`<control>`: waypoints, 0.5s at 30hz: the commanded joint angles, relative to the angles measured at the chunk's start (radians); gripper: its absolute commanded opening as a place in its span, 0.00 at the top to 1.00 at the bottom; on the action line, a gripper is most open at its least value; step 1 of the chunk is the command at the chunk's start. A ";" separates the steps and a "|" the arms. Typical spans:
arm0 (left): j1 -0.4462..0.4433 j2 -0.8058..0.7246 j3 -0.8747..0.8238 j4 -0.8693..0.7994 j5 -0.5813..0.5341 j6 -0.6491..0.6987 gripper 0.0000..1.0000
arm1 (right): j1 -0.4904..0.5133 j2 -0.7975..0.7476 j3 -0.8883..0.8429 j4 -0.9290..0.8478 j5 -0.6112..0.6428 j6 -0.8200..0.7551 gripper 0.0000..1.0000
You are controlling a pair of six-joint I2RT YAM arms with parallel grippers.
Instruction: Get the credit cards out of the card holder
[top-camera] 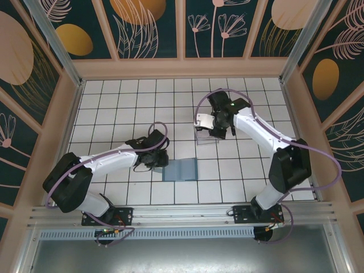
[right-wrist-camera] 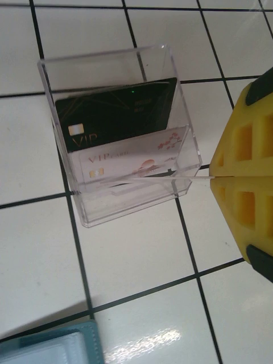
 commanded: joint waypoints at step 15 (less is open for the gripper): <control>0.022 -0.032 0.019 -0.010 -0.018 0.010 0.82 | 0.013 0.187 0.161 -0.083 0.044 -0.184 1.00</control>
